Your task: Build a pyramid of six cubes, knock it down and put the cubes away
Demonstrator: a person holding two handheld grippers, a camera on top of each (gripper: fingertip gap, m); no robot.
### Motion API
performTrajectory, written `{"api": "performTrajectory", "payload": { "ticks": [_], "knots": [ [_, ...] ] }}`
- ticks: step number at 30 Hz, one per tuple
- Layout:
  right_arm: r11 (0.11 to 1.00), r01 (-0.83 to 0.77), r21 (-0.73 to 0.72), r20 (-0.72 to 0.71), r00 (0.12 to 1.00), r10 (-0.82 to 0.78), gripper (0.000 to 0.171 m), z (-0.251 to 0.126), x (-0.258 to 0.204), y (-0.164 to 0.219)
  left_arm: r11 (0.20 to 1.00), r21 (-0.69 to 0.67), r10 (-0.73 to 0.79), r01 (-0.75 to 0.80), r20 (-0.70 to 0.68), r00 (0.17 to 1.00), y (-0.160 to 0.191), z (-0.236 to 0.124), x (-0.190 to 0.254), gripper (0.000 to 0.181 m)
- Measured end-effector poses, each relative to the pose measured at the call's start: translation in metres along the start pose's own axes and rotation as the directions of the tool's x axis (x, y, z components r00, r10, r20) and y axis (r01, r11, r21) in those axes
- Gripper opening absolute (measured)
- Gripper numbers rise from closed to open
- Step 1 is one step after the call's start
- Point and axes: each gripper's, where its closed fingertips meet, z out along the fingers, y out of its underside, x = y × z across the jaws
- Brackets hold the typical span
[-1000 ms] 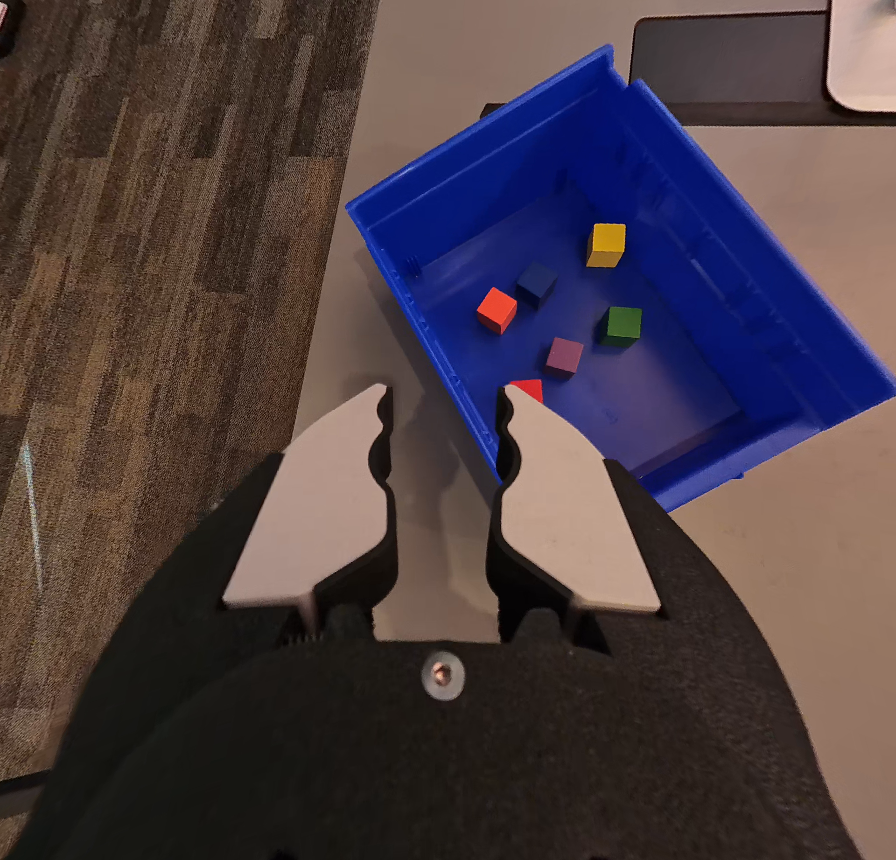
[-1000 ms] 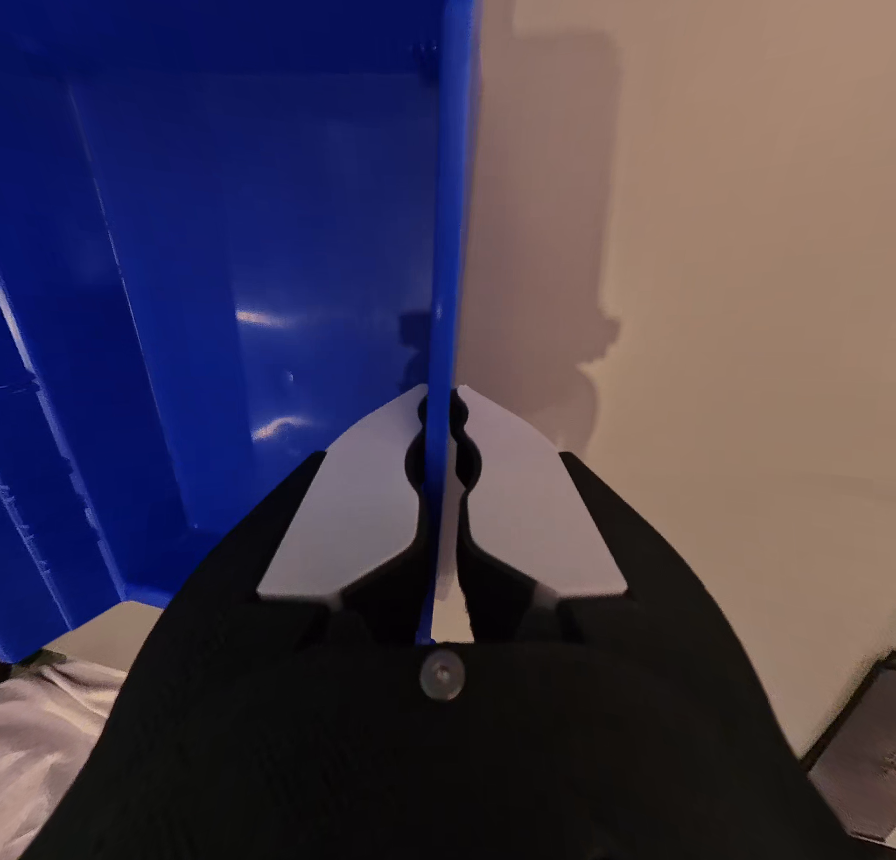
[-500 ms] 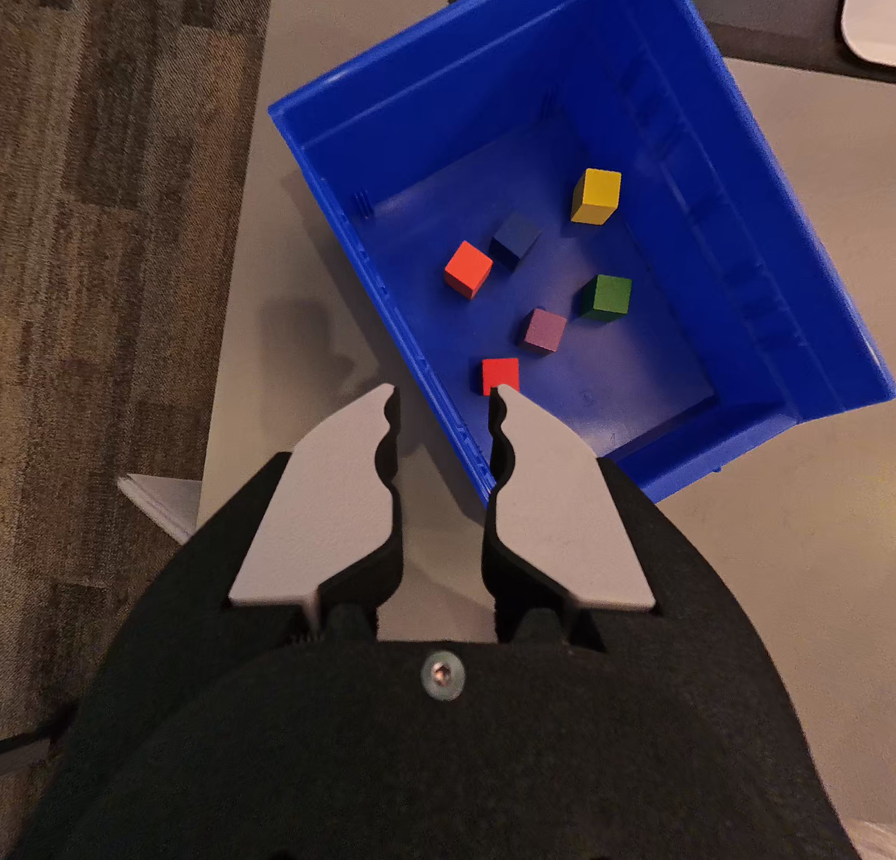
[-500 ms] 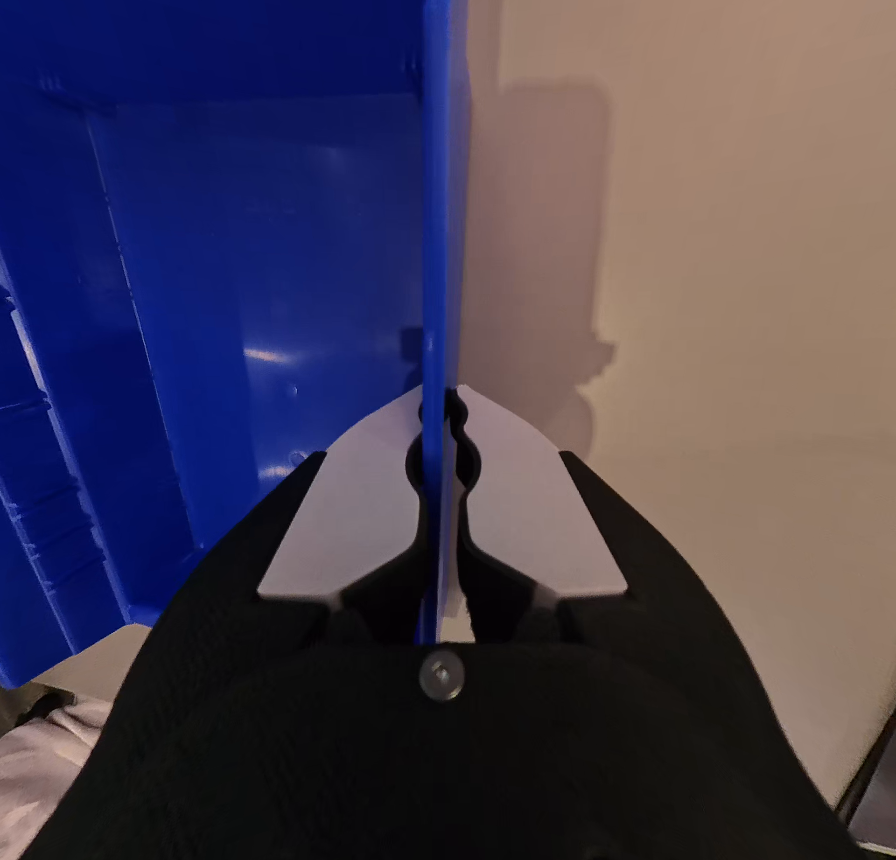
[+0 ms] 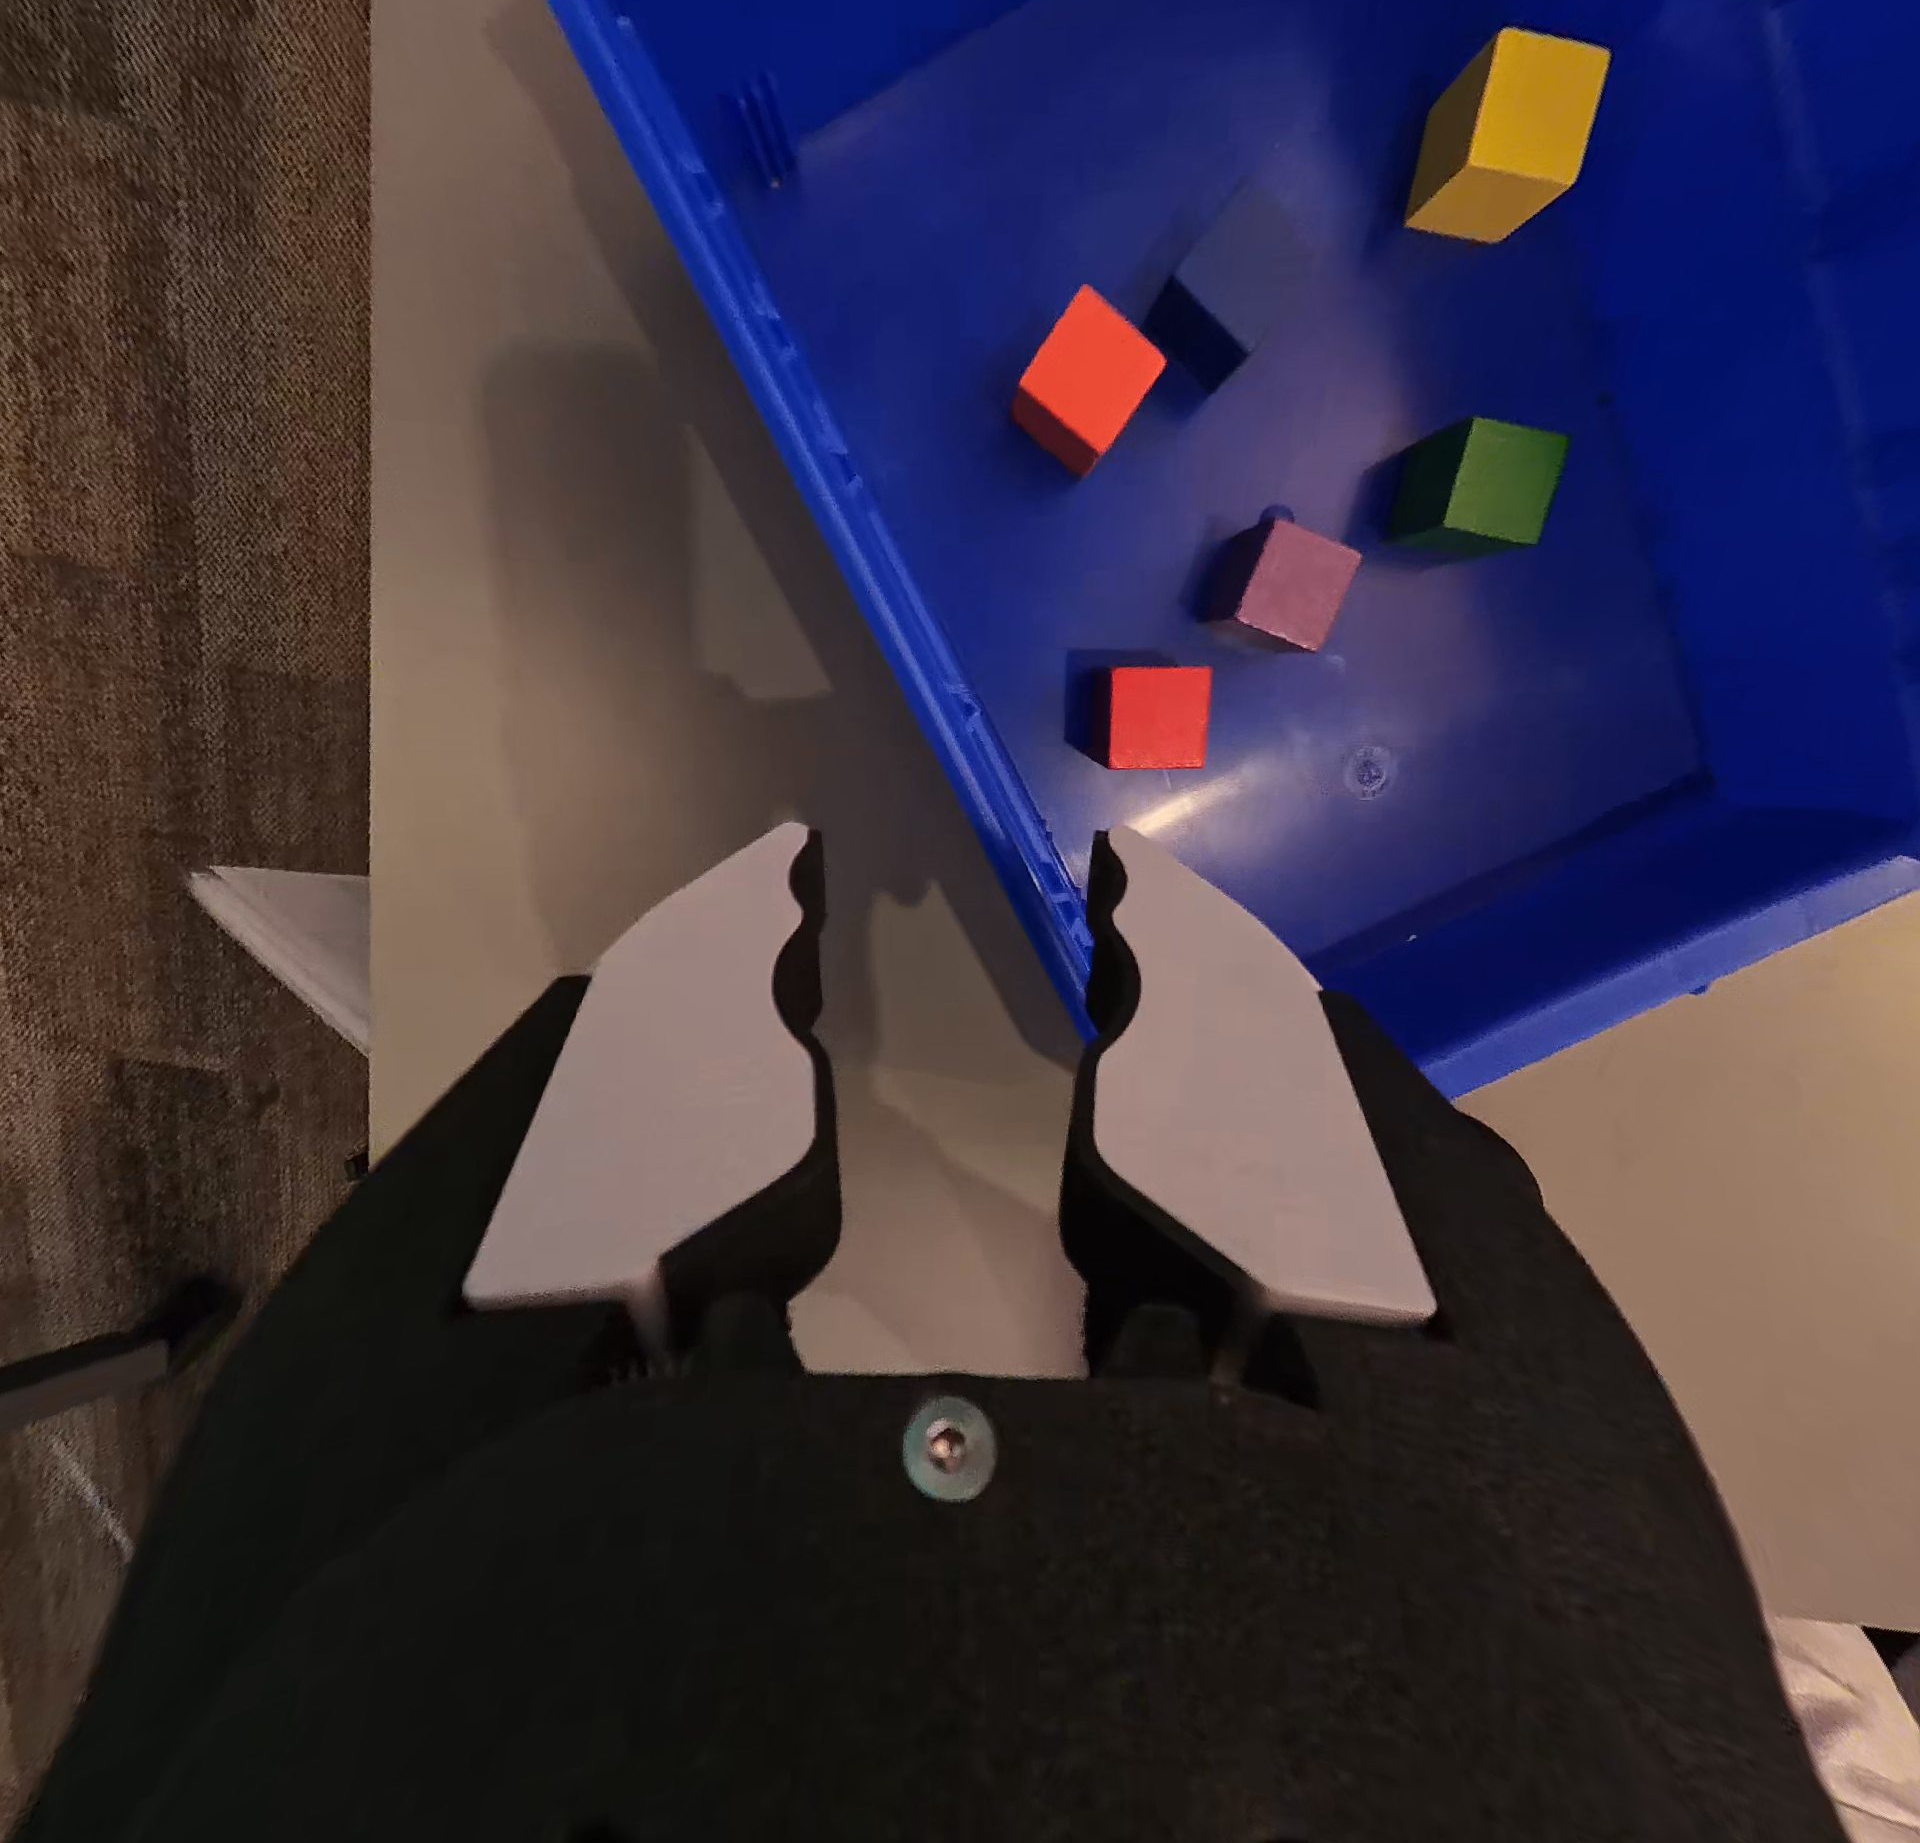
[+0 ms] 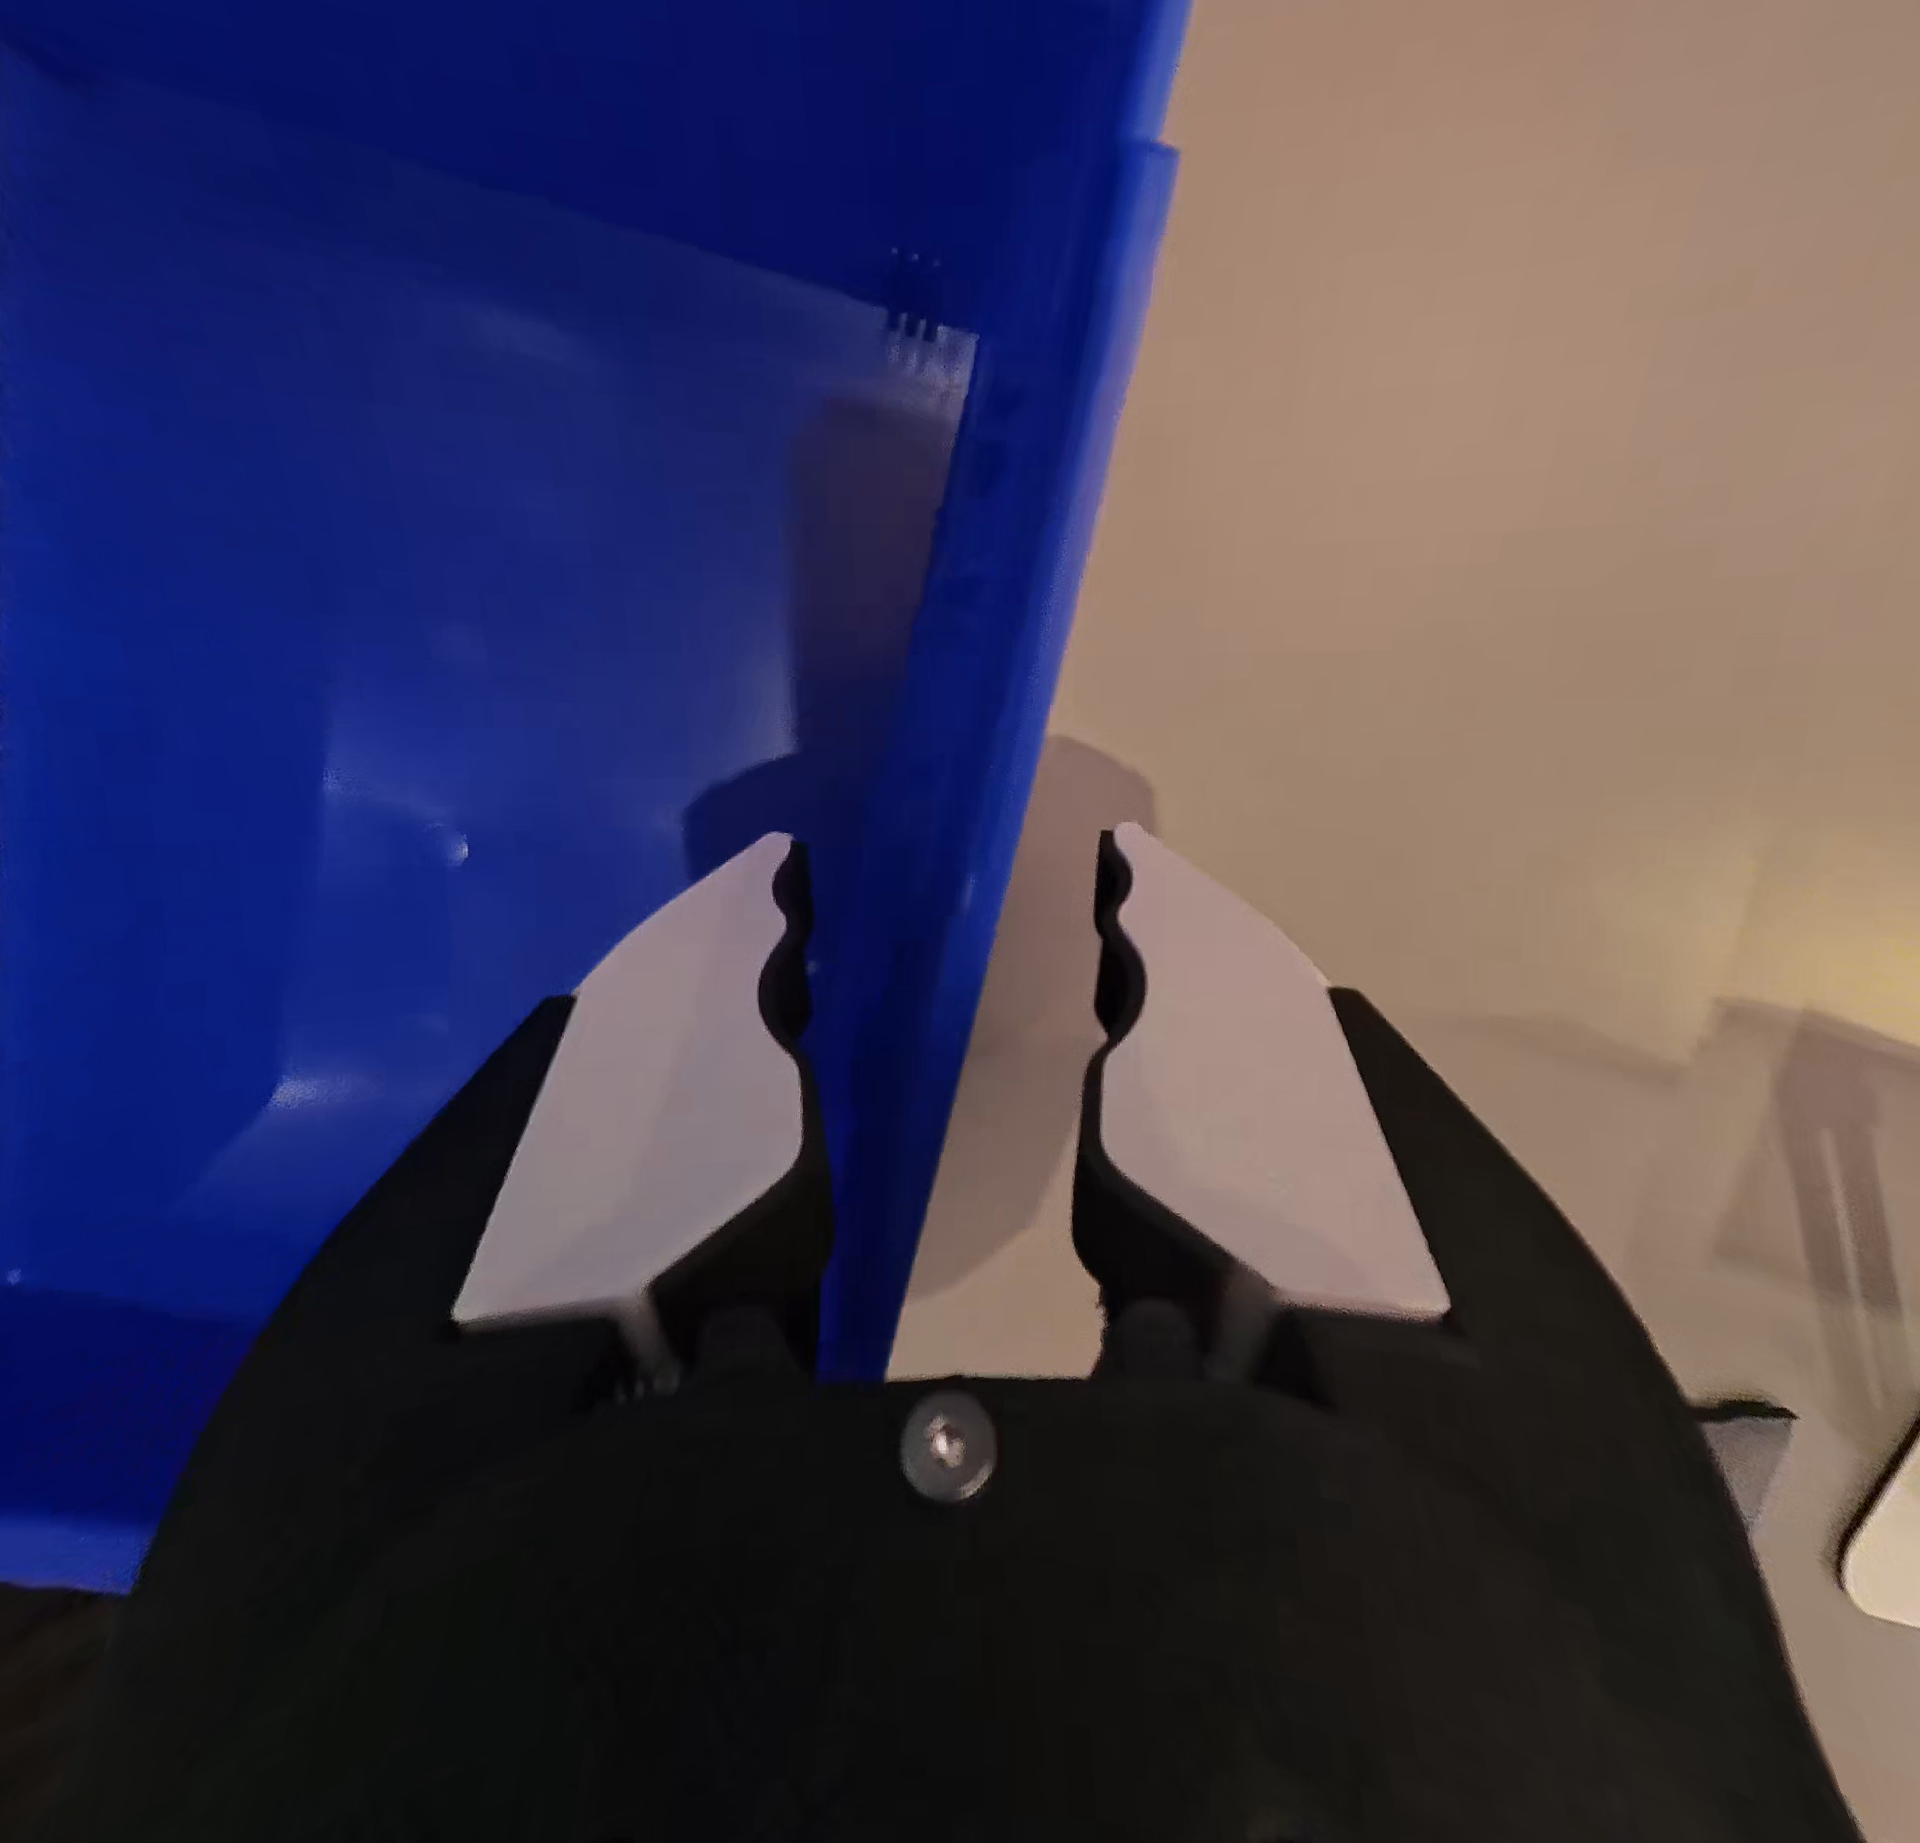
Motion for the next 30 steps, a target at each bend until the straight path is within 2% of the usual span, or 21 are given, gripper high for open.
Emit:
{"api": "performTrajectory", "payload": {
  "ticks": [5, 8, 11, 14, 18, 19, 21, 24, 30],
  "knots": [
    [0.998, 0.053, -0.021, -0.039, 0.998, -0.054, 0.054, 0.0, -0.001, 0.003, 0.997, -0.08, 0.018, -0.019, -0.012, 1.0, 0.006, 0.017, 0.004, 0.039],
    [0.999, 0.046, -0.028, -0.032, 0.998, -0.047, 0.054, 0.0, -0.002, 0.007, 0.991, -0.131, 0.023, -0.035, -0.098, 0.995, 0.009, 0.025, 0.019, 0.029],
    [0.998, 0.046, -0.048, -0.028, 0.998, -0.048, 0.052, -0.001, -0.001, 0.013, 0.987, -0.138, 0.073, -0.081, -0.064, 0.995, 0.008, 0.026, 0.017, 0.031],
    [0.997, 0.044, -0.057, 0.0, 0.999, -0.044, 0.049, 0.0, -0.001, 0.02, 0.978, -0.126, 0.164, -0.168, -0.044, 0.985, 0.001, 0.029, 0.017, 0.034],
    [0.998, 0.033, -0.062, 0.079, 0.996, -0.028, 0.047, 0.003, -0.009, 0.026, 0.931, -0.022, 0.363, -0.364, -0.038, 0.931, -0.02, 0.038, 0.027, 0.035],
    [0.997, 0.042, -0.07, 0.095, 0.995, -0.035, 0.044, 0.004, -0.012, 0.028, 0.915, 0.002, 0.403, -0.403, -0.03, 0.915, -0.026, 0.04, 0.031, 0.032],
    [0.992, 0.078, -0.096, 0.133, 0.989, -0.065, 0.022, 0.005, -0.019, 0.033, 0.889, 0.034, 0.456, -0.456, -0.006, 0.89, -0.035, 0.044, 0.037, 0.025],
    [0.99, 0.075, -0.117, 0.137, 0.989, -0.059, 0.015, 0.005, -0.021, 0.034, 0.885, 0.036, 0.463, -0.463, 0.012, 0.886, -0.041, 0.046, 0.044, 0.014],
    [0.992, 0.065, -0.11, 0.203, 0.978, -0.042, 0.013, 0.006, -0.026, 0.03, 0.93, 0.022, 0.368, -0.367, -0.018, 0.93, -0.039, 0.046, 0.048, 0.011]
  ]
}}
